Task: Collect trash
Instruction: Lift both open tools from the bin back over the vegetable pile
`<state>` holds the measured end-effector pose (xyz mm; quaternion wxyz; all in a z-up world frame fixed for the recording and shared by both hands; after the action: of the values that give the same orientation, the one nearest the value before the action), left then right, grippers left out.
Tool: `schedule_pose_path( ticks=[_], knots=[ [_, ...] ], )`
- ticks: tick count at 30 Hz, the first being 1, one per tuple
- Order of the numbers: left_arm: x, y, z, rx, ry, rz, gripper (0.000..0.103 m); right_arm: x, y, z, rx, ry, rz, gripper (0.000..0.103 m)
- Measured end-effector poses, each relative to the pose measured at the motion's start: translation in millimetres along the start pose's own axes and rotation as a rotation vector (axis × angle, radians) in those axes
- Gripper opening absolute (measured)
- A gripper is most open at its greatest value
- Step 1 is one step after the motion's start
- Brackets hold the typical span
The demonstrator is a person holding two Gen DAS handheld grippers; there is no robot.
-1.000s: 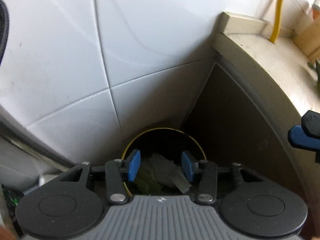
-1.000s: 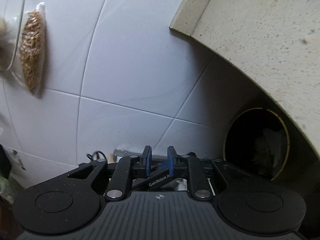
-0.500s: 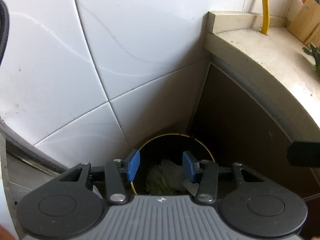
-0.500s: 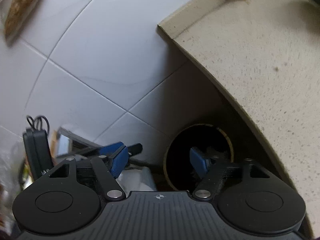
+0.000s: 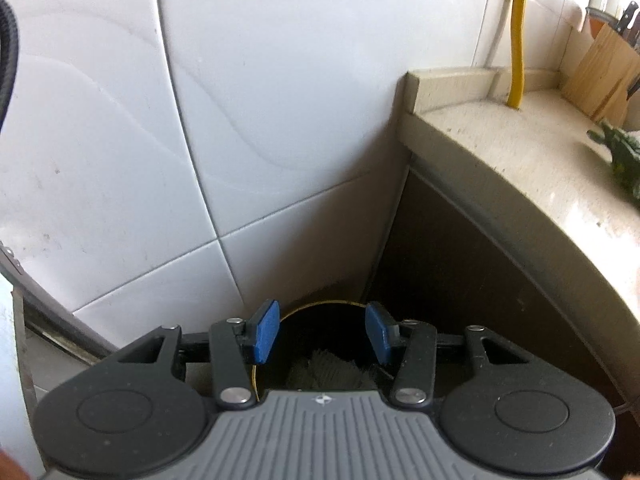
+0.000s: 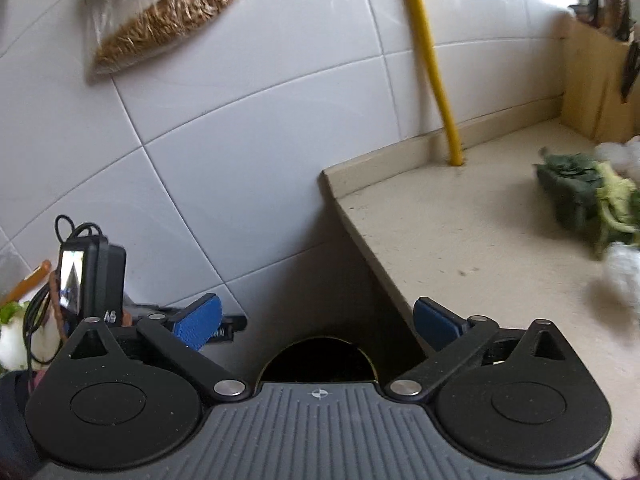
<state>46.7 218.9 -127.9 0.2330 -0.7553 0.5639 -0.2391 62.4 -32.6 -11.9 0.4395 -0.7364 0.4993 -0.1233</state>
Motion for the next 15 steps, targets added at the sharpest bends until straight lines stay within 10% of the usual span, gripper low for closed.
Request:
schedule_pose_path(
  ticks=[15],
  knots=[
    [-0.1,-4.2,-18.2,0.100,0.024,0.009,0.045,-4.6,43.3,-76.5,0.172,0.000,0.133,0.103]
  ],
)
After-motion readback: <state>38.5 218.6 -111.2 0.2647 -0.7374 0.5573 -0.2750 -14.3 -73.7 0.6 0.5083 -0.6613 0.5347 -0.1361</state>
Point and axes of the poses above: each gripper's, at about its wrist camera, not at the fingertips, and z roughly the way its jaws point, x to its right, y to its underside, the point moved 1 cm from there along z, roughly the way its jaws point, and after that the axes turned 3 degrees about -z, right-handed, at the moved point
